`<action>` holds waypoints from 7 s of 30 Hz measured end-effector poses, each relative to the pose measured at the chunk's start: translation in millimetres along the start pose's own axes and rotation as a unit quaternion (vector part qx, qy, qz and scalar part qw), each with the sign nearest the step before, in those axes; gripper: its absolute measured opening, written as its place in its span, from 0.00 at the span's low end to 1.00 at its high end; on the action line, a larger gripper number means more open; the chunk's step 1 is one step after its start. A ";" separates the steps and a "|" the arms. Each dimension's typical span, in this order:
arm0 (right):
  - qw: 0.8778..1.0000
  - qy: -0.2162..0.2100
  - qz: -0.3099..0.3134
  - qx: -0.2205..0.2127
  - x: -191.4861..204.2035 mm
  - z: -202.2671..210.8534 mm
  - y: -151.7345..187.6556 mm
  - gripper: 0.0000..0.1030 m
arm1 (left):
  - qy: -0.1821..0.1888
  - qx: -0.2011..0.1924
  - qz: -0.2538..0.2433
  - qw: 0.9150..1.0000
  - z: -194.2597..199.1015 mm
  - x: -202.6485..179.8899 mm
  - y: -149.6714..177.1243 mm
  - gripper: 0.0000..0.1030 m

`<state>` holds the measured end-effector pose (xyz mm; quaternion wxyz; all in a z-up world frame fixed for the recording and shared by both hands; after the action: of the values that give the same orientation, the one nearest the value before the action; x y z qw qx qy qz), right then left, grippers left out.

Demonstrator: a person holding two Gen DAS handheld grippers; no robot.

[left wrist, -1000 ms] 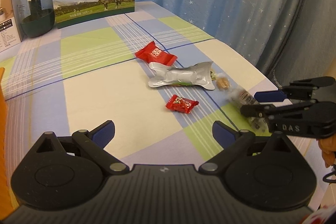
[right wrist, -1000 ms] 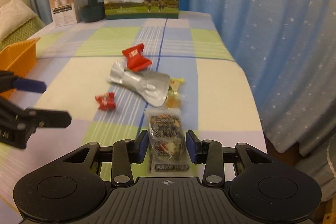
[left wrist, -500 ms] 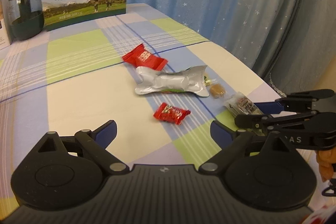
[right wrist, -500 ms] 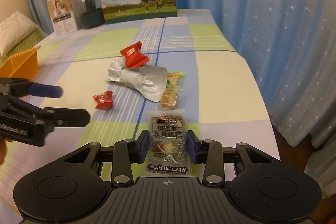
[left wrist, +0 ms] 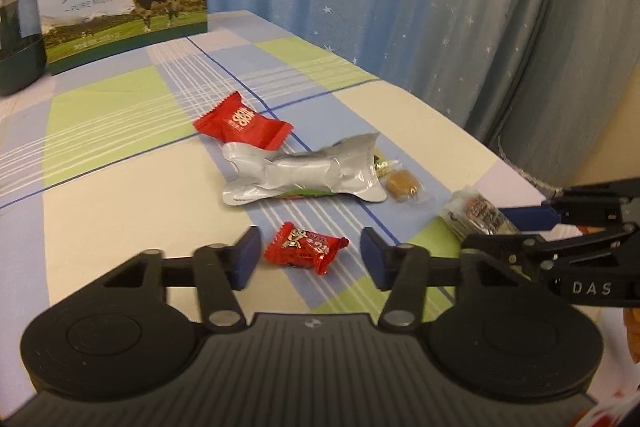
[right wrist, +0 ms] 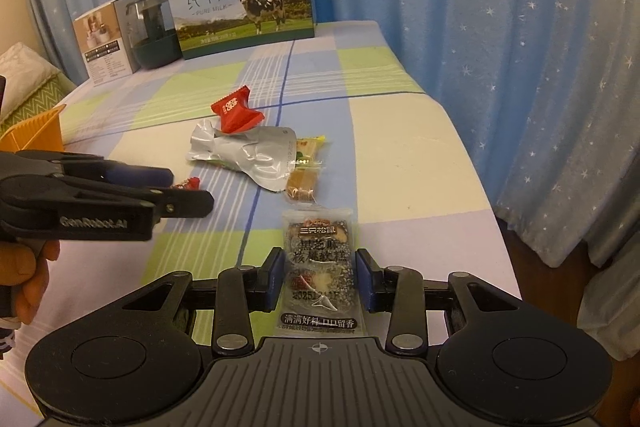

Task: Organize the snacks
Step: 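Grasp a red-wrapped candy with the left tool while the right tool grasps the dark snack bag, then carry the red candy and dark snack bag over the orange tray with both tools, then open the left tool to drop the red candy while the right tool releases the snack bag, then move both open tools back to the remaining snacks, then grasp the silver foil pouch with the left tool while the right tool grasps the clear brown-candy packet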

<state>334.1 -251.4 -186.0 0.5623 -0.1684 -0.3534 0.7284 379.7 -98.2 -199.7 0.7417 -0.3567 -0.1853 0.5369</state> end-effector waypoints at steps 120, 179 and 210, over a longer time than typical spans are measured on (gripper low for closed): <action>0.974 -0.214 0.072 0.006 388.8 -47.1 -70.5 0.37 | -0.222 -0.056 0.190 0.955 291.5 284.5 103.6 0.33; 0.995 -0.020 -0.080 -0.054 136.4 106.4 49.1 0.60 | -0.081 -0.049 0.092 0.991 252.5 51.2 64.8 0.53; 0.997 0.022 -0.076 -0.019 20.6 -10.9 -43.8 0.53 | -0.079 -0.009 -0.049 0.996 91.2 26.5 -10.9 0.82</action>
<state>365.4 -223.3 -159.6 0.6201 -0.1672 -0.3664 0.6733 336.3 -45.3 -132.9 0.7472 -0.3098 -0.2655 0.5246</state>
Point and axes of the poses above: each gripper's, at about its wrist camera, not at the fingertips, and z roughly against the way its jaws point, x to its left, y to its underside, the point moved 7 cm from there along -z, roughly the way its jaws point
